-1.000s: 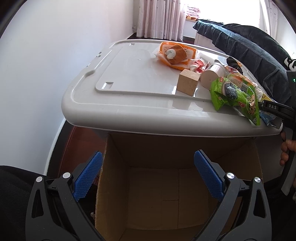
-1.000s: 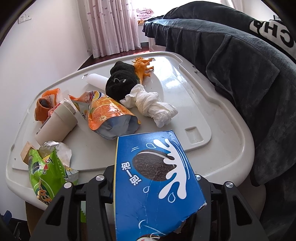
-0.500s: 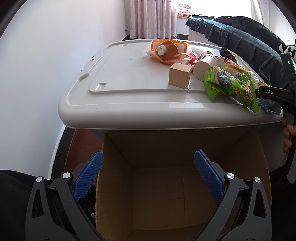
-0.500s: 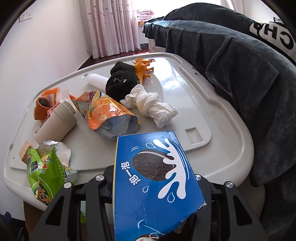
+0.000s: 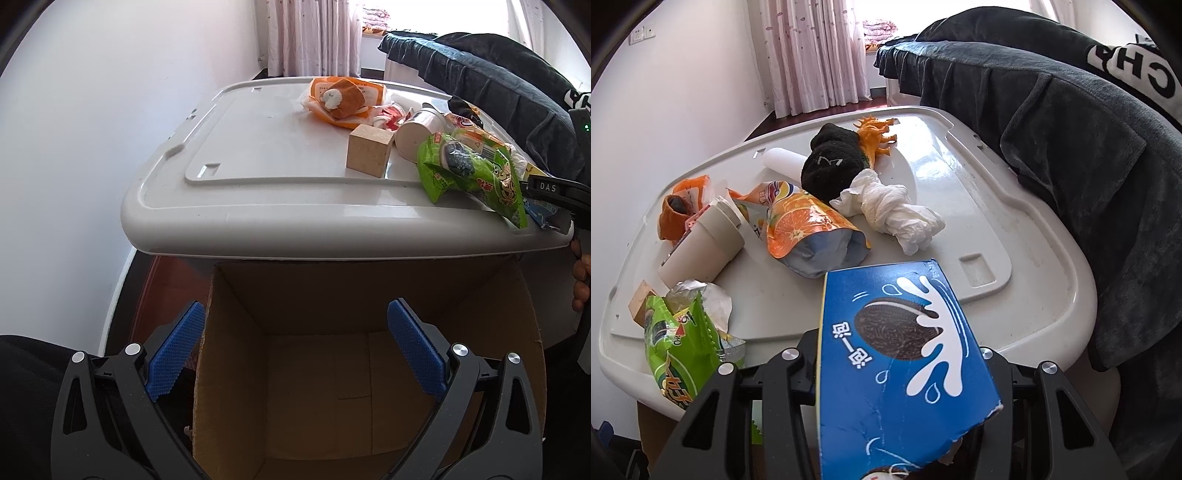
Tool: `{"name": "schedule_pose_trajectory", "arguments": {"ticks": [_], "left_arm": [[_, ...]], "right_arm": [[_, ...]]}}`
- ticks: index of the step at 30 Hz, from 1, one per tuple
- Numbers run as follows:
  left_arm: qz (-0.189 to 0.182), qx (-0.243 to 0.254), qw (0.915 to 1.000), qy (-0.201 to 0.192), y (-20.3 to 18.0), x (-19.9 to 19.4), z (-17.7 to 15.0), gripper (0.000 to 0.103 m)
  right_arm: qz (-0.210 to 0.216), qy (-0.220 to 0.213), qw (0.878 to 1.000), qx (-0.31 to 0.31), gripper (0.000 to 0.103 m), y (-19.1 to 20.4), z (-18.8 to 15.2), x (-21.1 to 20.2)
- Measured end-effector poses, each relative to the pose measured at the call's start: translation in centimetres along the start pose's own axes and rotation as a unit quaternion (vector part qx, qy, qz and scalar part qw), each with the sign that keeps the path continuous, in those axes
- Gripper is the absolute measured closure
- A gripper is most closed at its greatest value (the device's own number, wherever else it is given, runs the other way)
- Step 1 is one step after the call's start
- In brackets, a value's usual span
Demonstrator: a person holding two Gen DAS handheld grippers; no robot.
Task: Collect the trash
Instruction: 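Hold the blue Oreo box raised in the right gripper, then grasp the wooden block with the left gripper while the right gripper holds the Oreo box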
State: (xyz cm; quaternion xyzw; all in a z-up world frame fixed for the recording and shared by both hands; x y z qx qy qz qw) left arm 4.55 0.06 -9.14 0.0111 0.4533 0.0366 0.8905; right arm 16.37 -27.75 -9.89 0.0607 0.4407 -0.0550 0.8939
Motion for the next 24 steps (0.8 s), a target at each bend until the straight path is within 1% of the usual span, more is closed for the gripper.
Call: {"name": "schedule_pose_trajectory", "arguments": {"ticks": [10,18,24], "left_arm": [[0.010,0.006,0.9999,-0.001,0.0,-0.1,0.0,0.006],[-0.010,0.012,0.9999,-0.002,-1.4,0.9,1.8,0.006],[-0.028,0.020,0.9994,0.005,-3.1,3.3,3.4,0.006]], "right_arm": [[0.005,0.001,1.000,0.005,0.055,-0.2,0.0,-0.2],[0.005,-0.001,1.000,0.013,0.055,-0.9,-0.1,-0.5],[0.007,-0.005,1.000,0.016,0.055,-1.0,0.0,-0.9]]}}
Point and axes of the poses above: each gripper's, at about its wrist camera, not at the fingertips, and x roughly the way its jaws point, y to its left, z to its top, the point moved 9 cm from there along x, roughly the way its jaws point
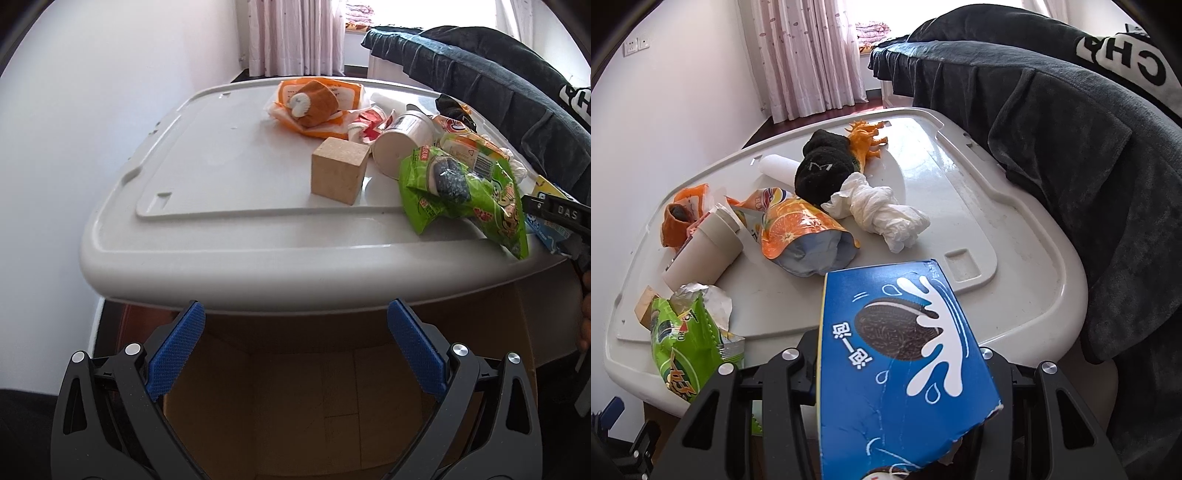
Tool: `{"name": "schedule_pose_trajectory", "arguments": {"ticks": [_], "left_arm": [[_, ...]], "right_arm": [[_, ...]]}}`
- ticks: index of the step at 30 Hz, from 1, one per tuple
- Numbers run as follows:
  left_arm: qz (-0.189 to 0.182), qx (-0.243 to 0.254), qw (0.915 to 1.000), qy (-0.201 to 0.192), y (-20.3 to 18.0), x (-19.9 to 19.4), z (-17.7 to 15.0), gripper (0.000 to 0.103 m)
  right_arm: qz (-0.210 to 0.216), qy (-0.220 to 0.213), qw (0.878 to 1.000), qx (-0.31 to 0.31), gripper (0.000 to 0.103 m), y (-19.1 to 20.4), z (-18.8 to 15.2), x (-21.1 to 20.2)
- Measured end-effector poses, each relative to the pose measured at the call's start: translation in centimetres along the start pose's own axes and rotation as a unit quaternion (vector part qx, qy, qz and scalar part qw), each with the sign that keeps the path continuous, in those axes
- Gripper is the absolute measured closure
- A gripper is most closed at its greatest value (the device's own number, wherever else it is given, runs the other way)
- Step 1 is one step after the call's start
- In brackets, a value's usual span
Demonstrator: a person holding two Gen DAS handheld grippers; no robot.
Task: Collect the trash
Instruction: 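Grasp the wooden block with the left gripper while the right gripper holds the Oreo box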
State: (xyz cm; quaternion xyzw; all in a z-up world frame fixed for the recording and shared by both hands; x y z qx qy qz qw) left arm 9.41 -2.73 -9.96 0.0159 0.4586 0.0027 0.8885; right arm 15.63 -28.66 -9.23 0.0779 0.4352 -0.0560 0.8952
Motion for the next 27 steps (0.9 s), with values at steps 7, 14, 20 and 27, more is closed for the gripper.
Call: {"name": "schedule_pose_trajectory", "arguments": {"ticks": [7,14,20,27], "left_arm": [[-0.029,0.003,0.9995,-0.014,-1.5,0.8,2.7,0.006],[-0.031,-0.004,0.9992,-0.026,-1.4,3.0,6.1,0.006],[-0.035,0.005,0.9988,-0.035,-1.8,5.0,8.3,0.006],[-0.033,0.010,0.9979,-0.056,-2.0,6.1,9.0,0.050]], "right_arm": [[0.013,-0.010,1.000,-0.007,0.055,0.9,0.0,-1.0],[0.019,-0.018,0.999,-0.022,0.055,1.8,-0.2,-1.8],[0.021,-0.016,0.999,-0.019,0.055,1.8,-0.3,-1.9],[0.019,-0.015,0.999,-0.024,0.055,2.0,-0.4,-1.8]]}}
Point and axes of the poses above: each gripper's, at about its wrist camera, not at the fingertips, and x roughly the way its jaws point, y to its left, z to its top, the point moved 9 cm from there along x, roughly the way its jaws point
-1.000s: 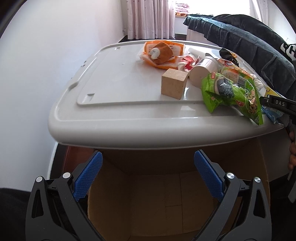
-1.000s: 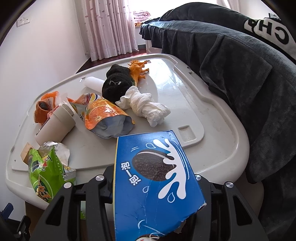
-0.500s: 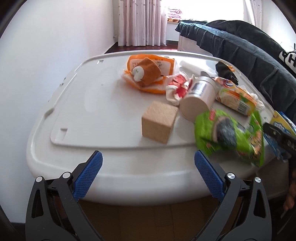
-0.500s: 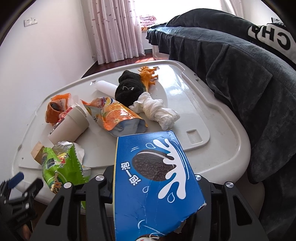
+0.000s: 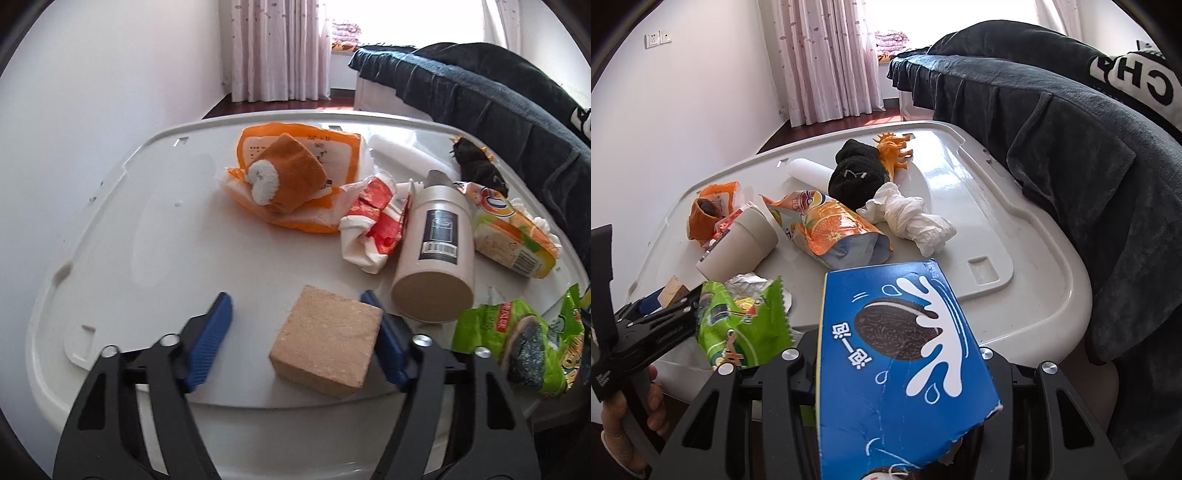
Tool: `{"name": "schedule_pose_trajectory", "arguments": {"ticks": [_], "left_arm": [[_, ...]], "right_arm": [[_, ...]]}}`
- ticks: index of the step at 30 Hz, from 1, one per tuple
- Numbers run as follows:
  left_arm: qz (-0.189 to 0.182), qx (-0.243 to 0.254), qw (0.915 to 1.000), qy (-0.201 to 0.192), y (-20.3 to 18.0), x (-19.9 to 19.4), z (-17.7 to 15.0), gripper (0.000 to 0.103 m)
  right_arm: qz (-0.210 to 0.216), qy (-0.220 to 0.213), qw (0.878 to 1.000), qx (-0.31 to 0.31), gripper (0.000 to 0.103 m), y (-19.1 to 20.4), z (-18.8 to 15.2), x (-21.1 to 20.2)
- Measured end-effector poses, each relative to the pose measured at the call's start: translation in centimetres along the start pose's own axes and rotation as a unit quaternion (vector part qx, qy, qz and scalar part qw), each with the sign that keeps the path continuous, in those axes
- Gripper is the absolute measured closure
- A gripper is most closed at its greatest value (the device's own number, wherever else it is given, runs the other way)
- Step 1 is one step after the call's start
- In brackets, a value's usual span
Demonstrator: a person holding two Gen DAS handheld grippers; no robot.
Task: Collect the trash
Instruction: 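Grasp the wooden block with the left gripper while the right gripper holds the Oreo box, then drop the wooden block into the cardboard box with the left gripper while the right drops the Oreo box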
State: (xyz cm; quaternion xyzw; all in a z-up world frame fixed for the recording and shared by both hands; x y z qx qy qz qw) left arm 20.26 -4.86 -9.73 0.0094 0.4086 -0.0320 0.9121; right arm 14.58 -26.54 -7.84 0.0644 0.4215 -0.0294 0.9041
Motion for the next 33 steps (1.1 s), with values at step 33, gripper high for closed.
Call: {"name": "schedule_pose_trajectory", "arguments": {"ticks": [33], "left_arm": [[0.011,-0.024,0.9993,0.028,1.6,-16.5,-8.3,0.069]], "right_arm": [[0.057,-0.011,0.995,-0.083,0.055,5.0,-6.3,-11.2]]}}
Point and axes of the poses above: each gripper's, at about its wrist camera, not at the fingertips, and x roughly the way its jaws point, y to its left, z to its top, the point moved 9 cm from there along x, roughly the way its jaws point
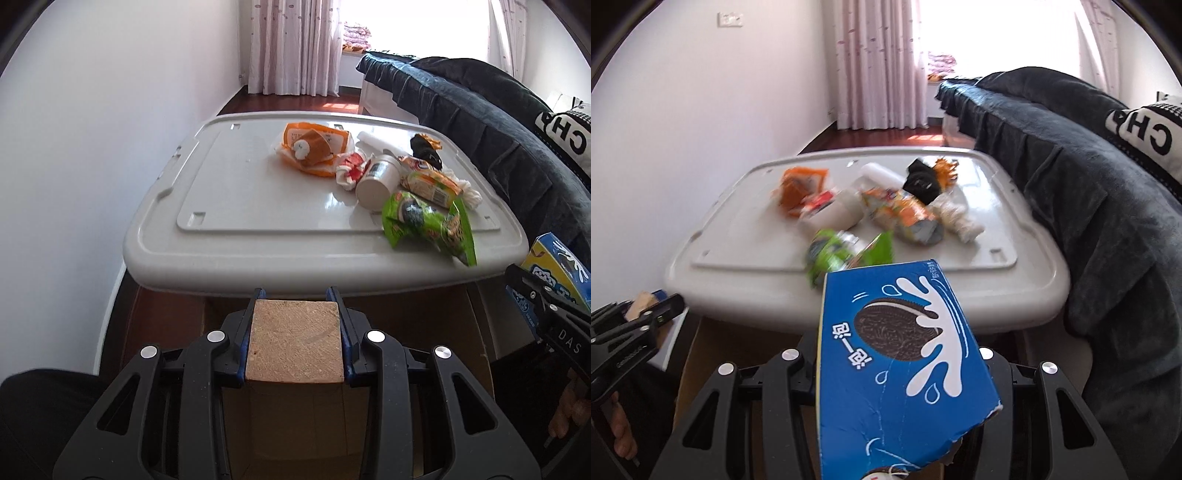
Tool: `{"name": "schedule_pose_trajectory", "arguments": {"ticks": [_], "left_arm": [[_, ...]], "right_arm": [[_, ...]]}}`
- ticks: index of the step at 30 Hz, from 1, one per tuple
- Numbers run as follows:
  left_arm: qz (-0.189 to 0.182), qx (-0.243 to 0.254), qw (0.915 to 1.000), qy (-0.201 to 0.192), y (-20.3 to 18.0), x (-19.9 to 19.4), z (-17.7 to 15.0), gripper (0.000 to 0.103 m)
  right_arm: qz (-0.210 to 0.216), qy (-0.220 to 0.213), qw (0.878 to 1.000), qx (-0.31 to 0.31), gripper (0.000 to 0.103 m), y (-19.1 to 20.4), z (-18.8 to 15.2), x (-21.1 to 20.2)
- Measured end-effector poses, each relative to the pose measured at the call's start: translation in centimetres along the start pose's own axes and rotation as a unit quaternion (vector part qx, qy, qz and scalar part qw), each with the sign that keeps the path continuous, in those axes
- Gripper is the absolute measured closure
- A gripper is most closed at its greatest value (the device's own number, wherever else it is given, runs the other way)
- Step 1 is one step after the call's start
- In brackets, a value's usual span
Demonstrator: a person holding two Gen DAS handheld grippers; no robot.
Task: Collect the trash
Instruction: 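Drop the wooden block into the cardboard box with the left gripper while the right drops the Oreo box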
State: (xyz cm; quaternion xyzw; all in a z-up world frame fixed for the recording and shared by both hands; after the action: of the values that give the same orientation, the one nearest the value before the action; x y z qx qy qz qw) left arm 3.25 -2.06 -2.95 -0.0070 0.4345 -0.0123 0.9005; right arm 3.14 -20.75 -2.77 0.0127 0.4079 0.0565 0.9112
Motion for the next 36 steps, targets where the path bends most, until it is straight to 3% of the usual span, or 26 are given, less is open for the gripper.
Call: {"name": "schedule_pose_trajectory", "arguments": {"ticks": [4,10,13,14,15,16,18,29,36], "left_arm": [[0.002,0.002,0.9997,0.024,-0.1,0.4,-3.5,0.069],[0.003,-0.004,0.9931,0.117,0.9,4.7,-9.8,0.069],[0.000,-0.013,0.9898,0.142,1.3,6.1,-10.8,0.069],[-0.001,-0.018,0.9892,0.146,1.4,6.2,-10.9,0.069],[-0.001,-0.021,0.9883,0.151,1.5,6.4,-11.0,0.061],[-0.002,-0.024,0.9873,0.157,1.5,6.5,-11.2,0.037],[0.002,-0.032,0.9874,0.155,1.9,6.4,-11.0,0.021],[-0.013,-0.046,0.9899,0.133,2.3,5.7,-10.2,0.021],[-0.017,-0.048,0.9915,0.120,2.0,5.3,-9.8,0.021]], "right_arm": [[0.012,0.036,0.999,0.001,0.055,1.5,-3.7,-0.1],[0.011,0.107,0.994,0.001,0.055,2.4,-8.4,2.8],[0.003,0.123,0.992,-0.002,0.054,2.4,-9.2,3.9],[0.000,0.126,0.992,-0.002,0.048,2.3,-9.3,4.2],[-0.005,0.128,0.992,0.000,0.038,2.1,-9.4,4.3],[-0.013,0.124,0.992,0.003,0.023,2.0,-9.3,4.2],[-0.012,0.113,0.993,0.009,0.023,1.9,-9.1,4.0],[-0.015,0.095,0.995,0.011,0.023,1.2,-7.8,3.4],[-0.024,0.052,0.998,-0.020,0.023,0.9,-3.7,3.4]]}}
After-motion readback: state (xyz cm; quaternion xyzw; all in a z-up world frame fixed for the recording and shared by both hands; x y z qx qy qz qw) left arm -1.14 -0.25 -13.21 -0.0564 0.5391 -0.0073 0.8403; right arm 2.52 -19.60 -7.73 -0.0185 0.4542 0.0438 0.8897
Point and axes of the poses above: each gripper's, at about its wrist camera, not at the fingertips, and x roughly the way its jaws point, y to its left, z to its top, the point moved 9 cm from there along x, roughly the way its jaws point
